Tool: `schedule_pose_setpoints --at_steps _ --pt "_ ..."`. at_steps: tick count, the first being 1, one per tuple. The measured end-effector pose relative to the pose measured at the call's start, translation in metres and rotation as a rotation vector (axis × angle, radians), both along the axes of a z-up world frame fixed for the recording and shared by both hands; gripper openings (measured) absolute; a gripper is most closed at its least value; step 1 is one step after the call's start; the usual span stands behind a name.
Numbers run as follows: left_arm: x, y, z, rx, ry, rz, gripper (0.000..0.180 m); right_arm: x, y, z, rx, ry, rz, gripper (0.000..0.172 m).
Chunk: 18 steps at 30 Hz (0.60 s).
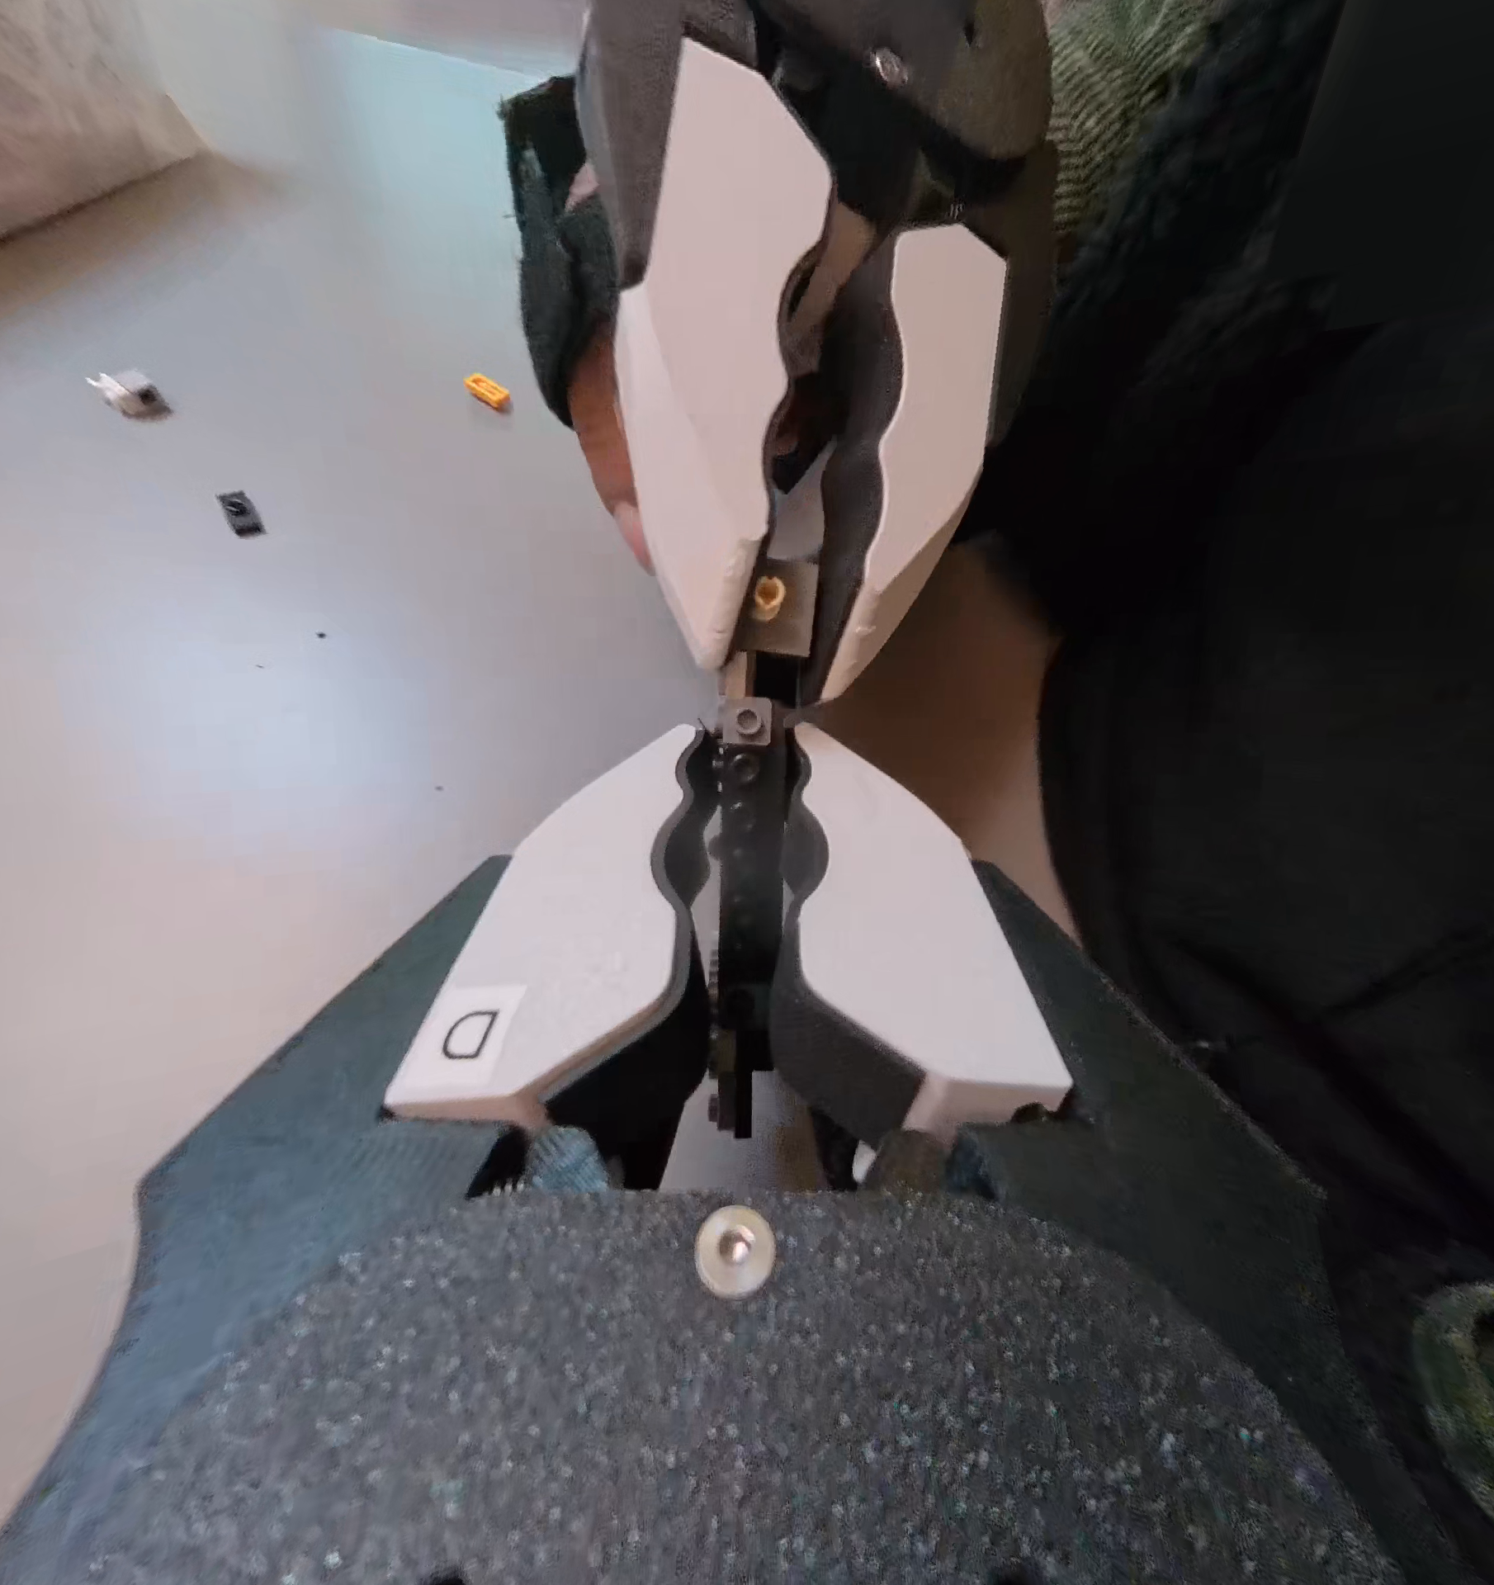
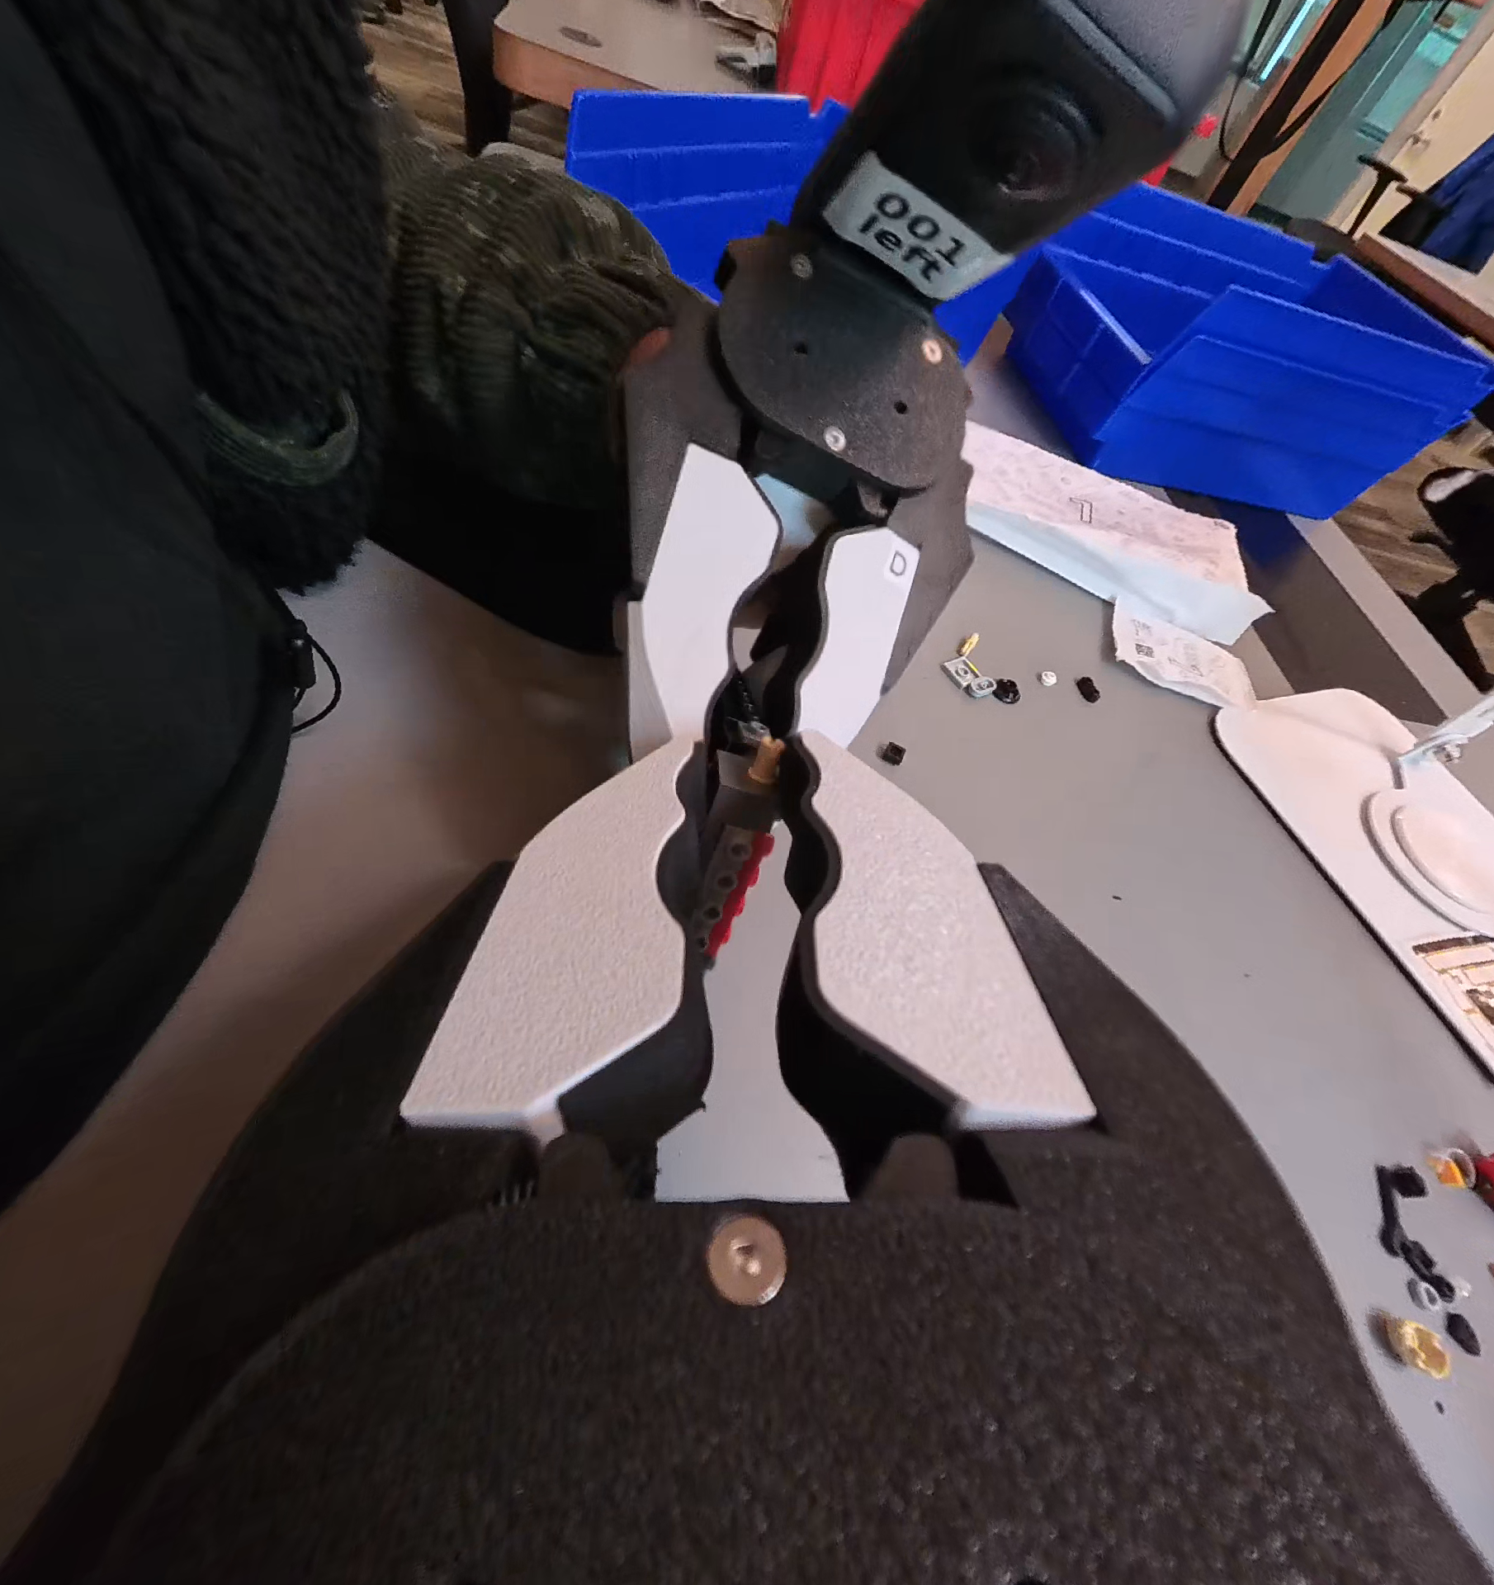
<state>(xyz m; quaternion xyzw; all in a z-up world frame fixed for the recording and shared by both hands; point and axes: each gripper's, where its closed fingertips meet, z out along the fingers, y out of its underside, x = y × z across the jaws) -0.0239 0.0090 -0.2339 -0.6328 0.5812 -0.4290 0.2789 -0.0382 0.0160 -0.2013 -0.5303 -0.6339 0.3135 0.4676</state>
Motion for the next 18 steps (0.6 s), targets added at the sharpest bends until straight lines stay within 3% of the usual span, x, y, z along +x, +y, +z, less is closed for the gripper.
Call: schedule_pose_setpoints --at_steps 1,3,4,5,6,7,10,14,18 --pt "0.0 0.0 -0.001 -0.036 0.002 0.003 0.013 0.0 -0.002 -0.001 0.013 -0.003 0.007 0.016" --pt "-0.01 0.029 -0.002 -0.106 -0.003 0.154 0.013 -0.008 -0.033 -0.007 0.026 -0.02 0.144 0.014" --pt "-0.017 0.034 0.003 -0.141 -0.026 0.154 0.014 -0.013 -0.035 -0.015 0.129 -0.064 0.121 0.014" --pt "-0.019 0.032 0.001 -0.061 0.008 0.141 0.014 -0.013 -0.027 -0.013 0.229 -0.061 0.074 0.014" --pt "-0.017 0.027 -0.003 0.009 0.044 0.122 0.012 -0.01 -0.02 -0.002 0.184 -0.005 0.062 0.014" --pt "-0.013 0.024 -0.002 -0.012 0.015 0.12 0.013 -0.003 -0.015 0.008 0.104 0.025 0.064 0.014" --pt "-0.019 0.036 0.009 -0.068 -0.057 0.171 0.013 0.006 -0.011 0.024 0.108 0.086 0.072 0.015" --pt "-0.024 0.044 0.017 -0.139 -0.129 0.206 0.014 0.01 -0.002 0.015 0.095 0.07 0.042 0.016" --pt "-0.028 0.05 0.021 -0.131 -0.172 0.238 0.014 0.013 0.028 -0.003 0.149 0.008 -0.09 0.016"
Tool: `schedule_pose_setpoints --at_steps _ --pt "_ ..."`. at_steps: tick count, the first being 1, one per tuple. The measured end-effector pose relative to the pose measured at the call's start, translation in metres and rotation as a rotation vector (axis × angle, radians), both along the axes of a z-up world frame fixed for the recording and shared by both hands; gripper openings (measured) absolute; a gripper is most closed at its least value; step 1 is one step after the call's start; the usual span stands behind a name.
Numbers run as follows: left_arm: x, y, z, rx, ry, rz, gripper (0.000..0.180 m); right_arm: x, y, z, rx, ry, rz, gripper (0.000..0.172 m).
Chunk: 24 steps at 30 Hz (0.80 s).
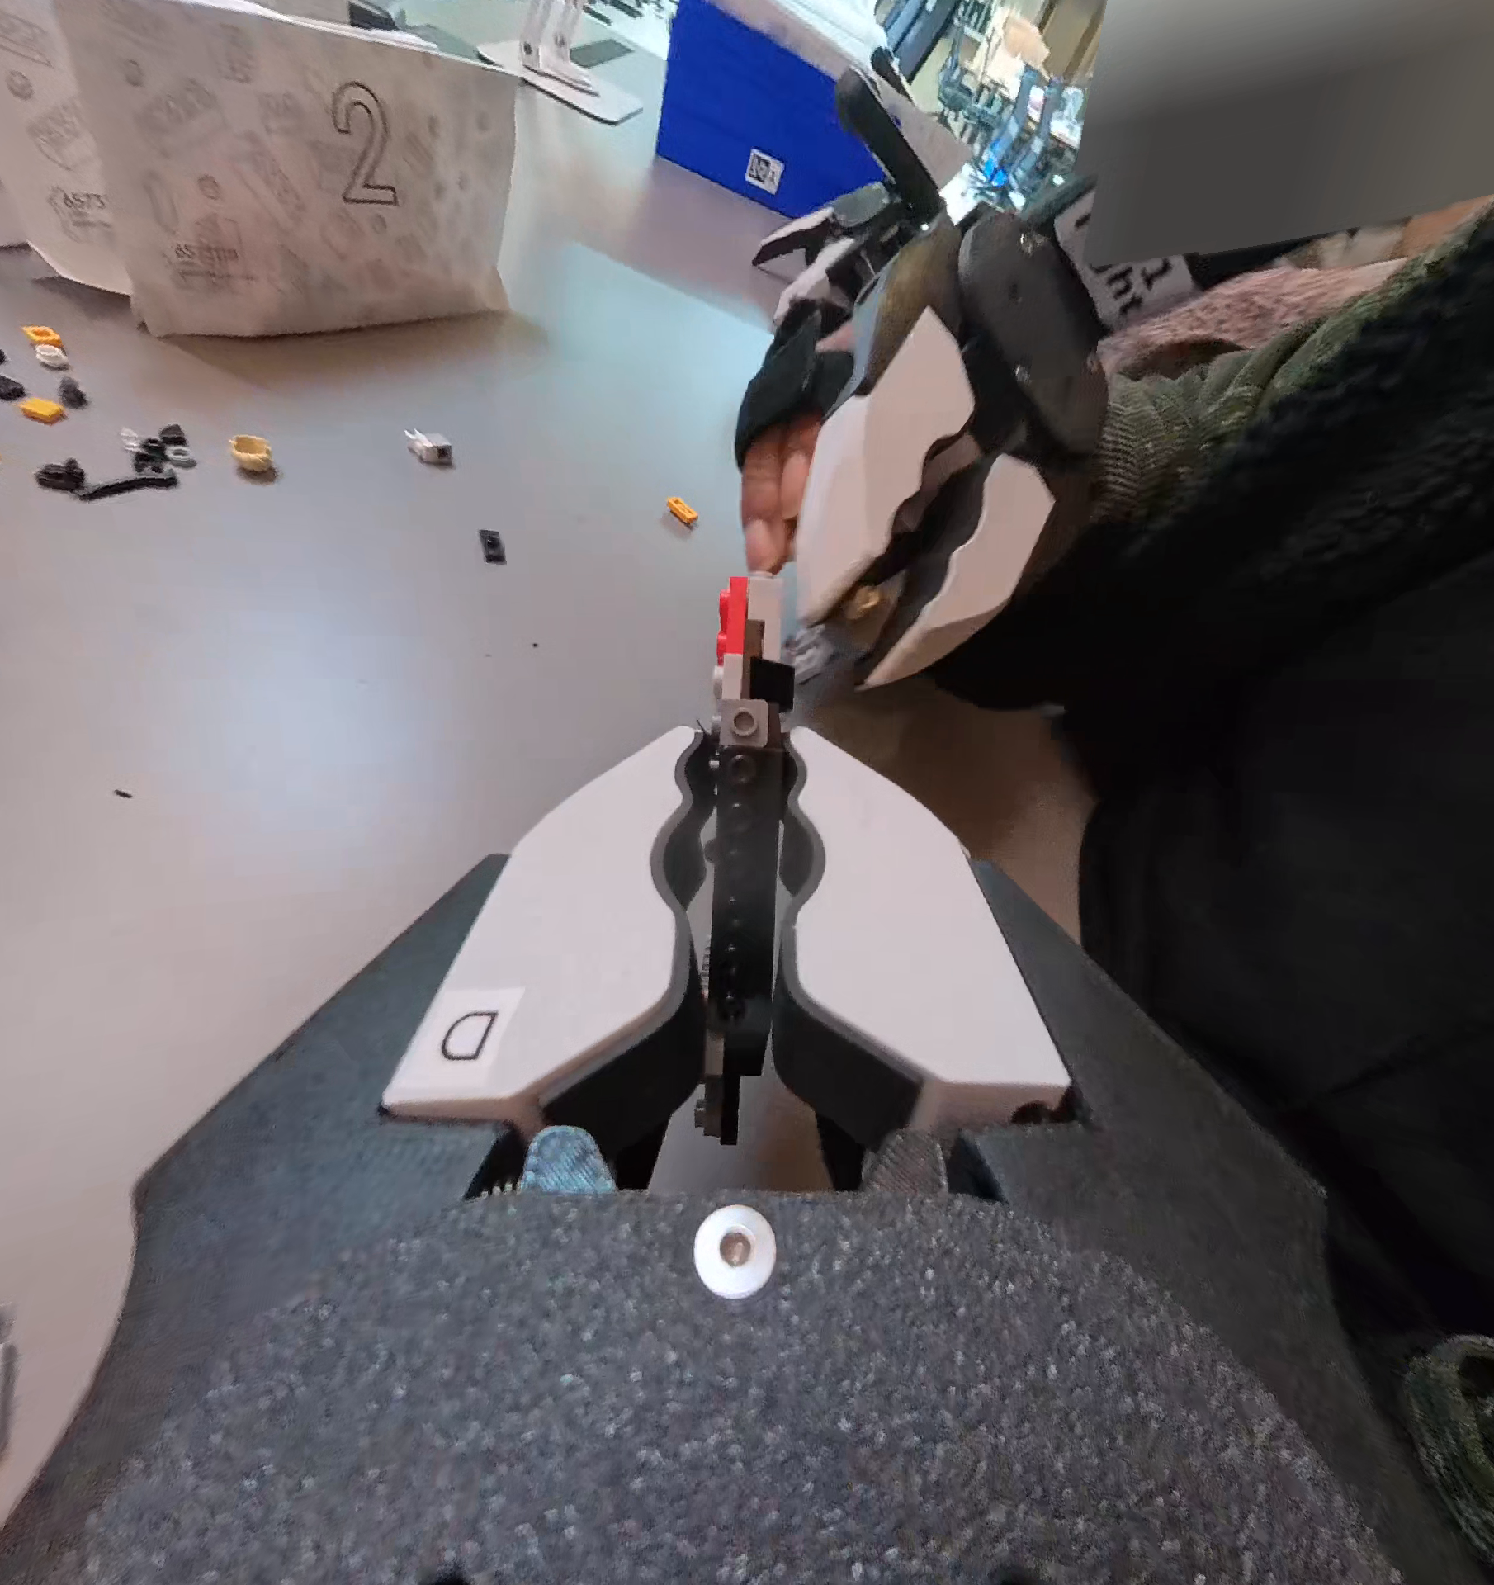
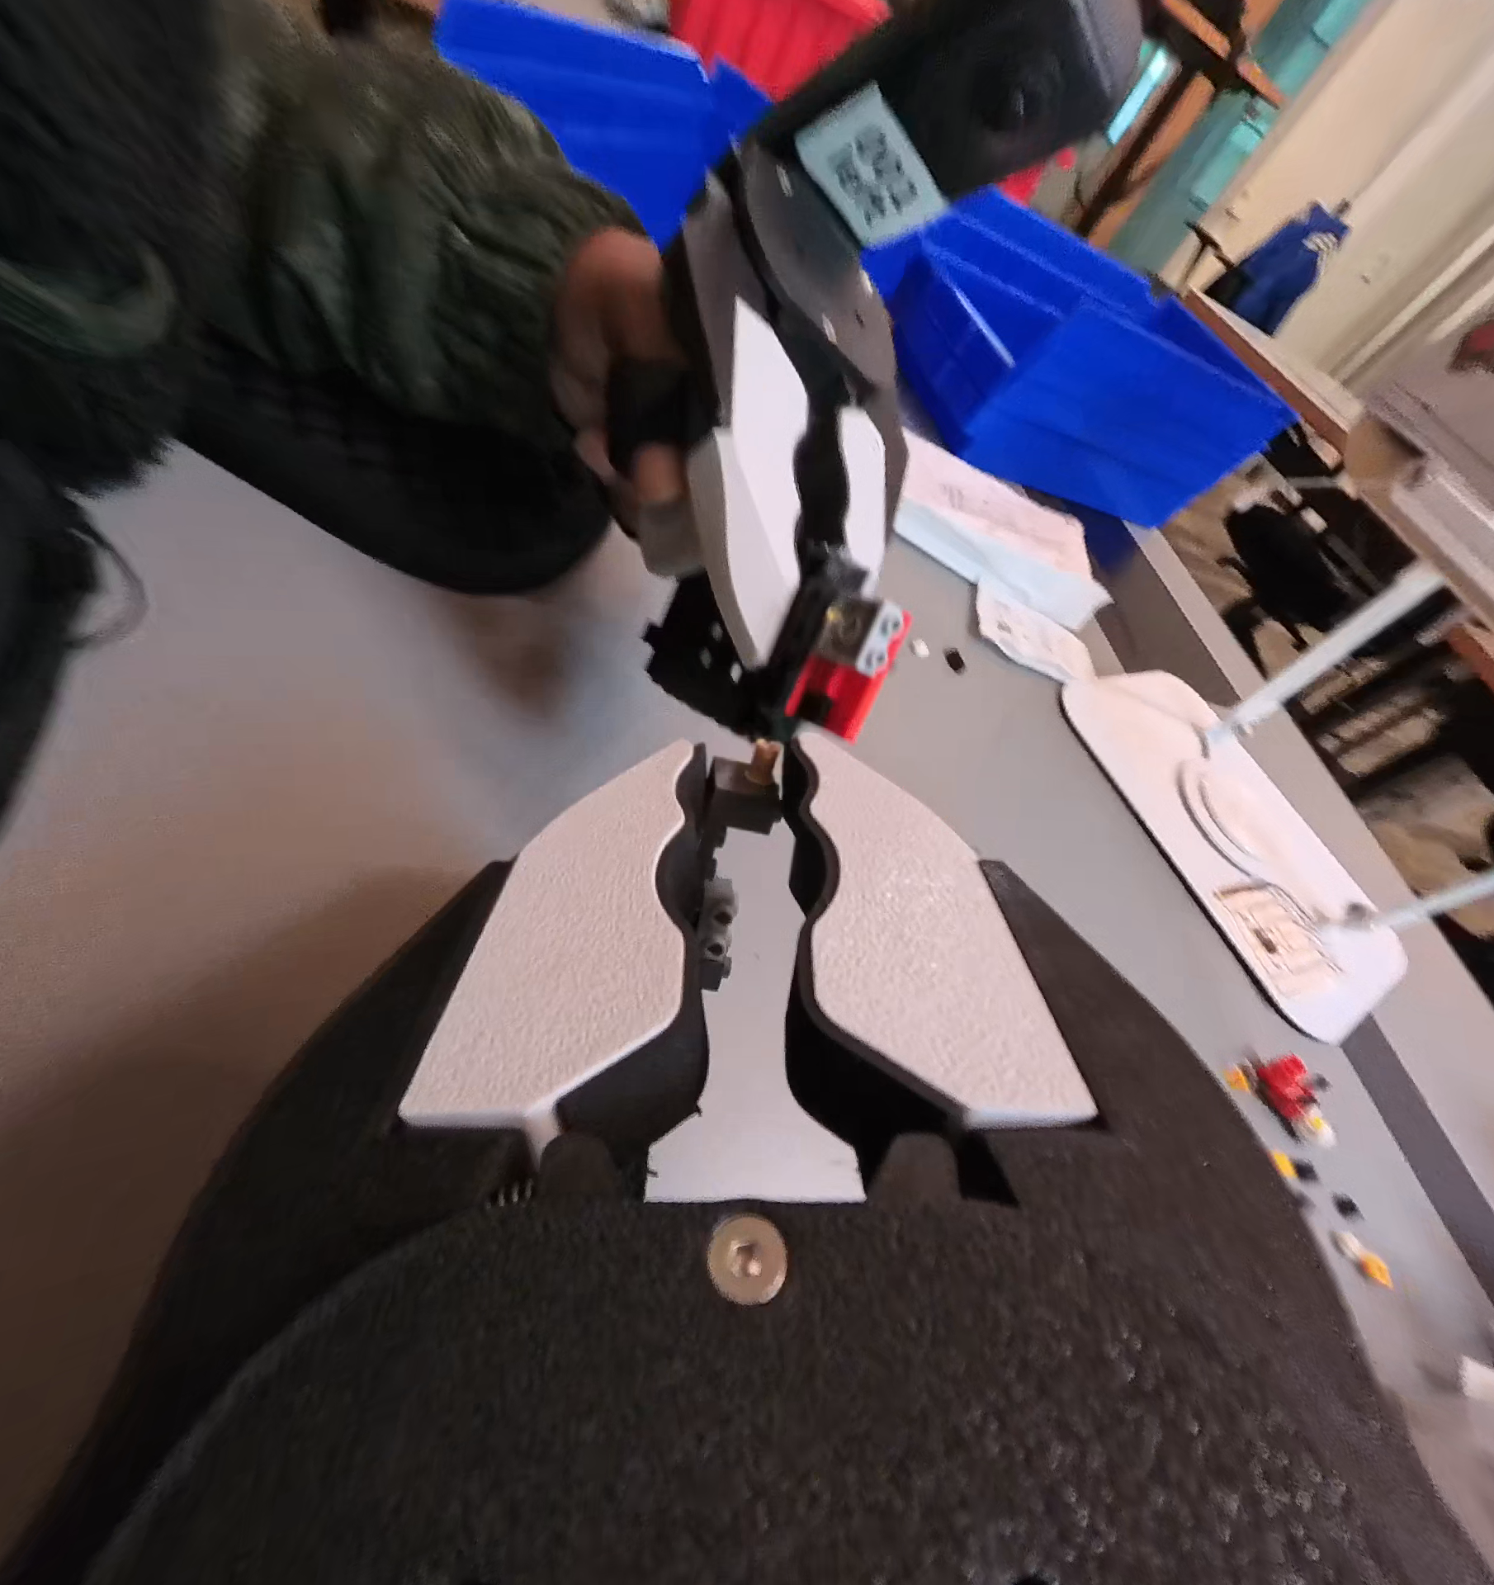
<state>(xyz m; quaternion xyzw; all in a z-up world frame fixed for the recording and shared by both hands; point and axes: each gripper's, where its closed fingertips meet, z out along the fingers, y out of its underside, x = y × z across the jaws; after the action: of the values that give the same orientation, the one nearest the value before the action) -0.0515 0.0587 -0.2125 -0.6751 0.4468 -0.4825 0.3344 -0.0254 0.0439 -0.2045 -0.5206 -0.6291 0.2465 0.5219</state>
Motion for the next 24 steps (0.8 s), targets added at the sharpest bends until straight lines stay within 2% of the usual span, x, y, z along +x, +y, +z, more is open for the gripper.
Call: schedule_pose_setpoints --at_steps 3,6,9,11,13,17,19,21,24 --pt "-0.004 0.008 -0.006 0.027 0.037 0.053 0.013 0.002 0.018 -0.023 0.066 -0.102 -0.079 0.017" --pt "-0.004 0.008 -0.012 0.057 0.081 0.061 0.013 0.002 0.022 -0.054 0.112 -0.25 -0.088 0.028" --pt "-0.004 0.009 -0.016 0.081 0.11 0.07 0.013 0.002 0.017 -0.073 0.066 -0.337 -0.071 0.039" --pt "-0.006 0.011 -0.019 0.095 0.133 0.082 0.013 0.002 0.014 -0.07 0.019 -0.322 -0.059 0.046" --pt "-0.007 0.012 -0.022 0.108 0.155 0.093 0.013 0.001 0.013 -0.056 -0.059 -0.239 -0.055 0.047" --pt "-0.008 0.015 -0.027 0.162 0.2 0.107 0.013 0.026 0.028 -0.039 -0.203 -0.203 -0.11 0.033" --pt "-0.011 0.021 -0.035 0.231 0.279 0.136 0.013 0.04 0.033 -0.046 -0.266 -0.246 -0.134 0.03" --pt "-0.016 0.03 -0.047 0.367 0.407 0.171 0.013 0.045 0.026 -0.058 -0.308 -0.313 -0.115 0.031" --pt "-0.024 0.039 -0.066 0.605 0.64 0.164 0.017 0.039 0.02 -0.078 -0.262 -0.419 -0.103 0.032"
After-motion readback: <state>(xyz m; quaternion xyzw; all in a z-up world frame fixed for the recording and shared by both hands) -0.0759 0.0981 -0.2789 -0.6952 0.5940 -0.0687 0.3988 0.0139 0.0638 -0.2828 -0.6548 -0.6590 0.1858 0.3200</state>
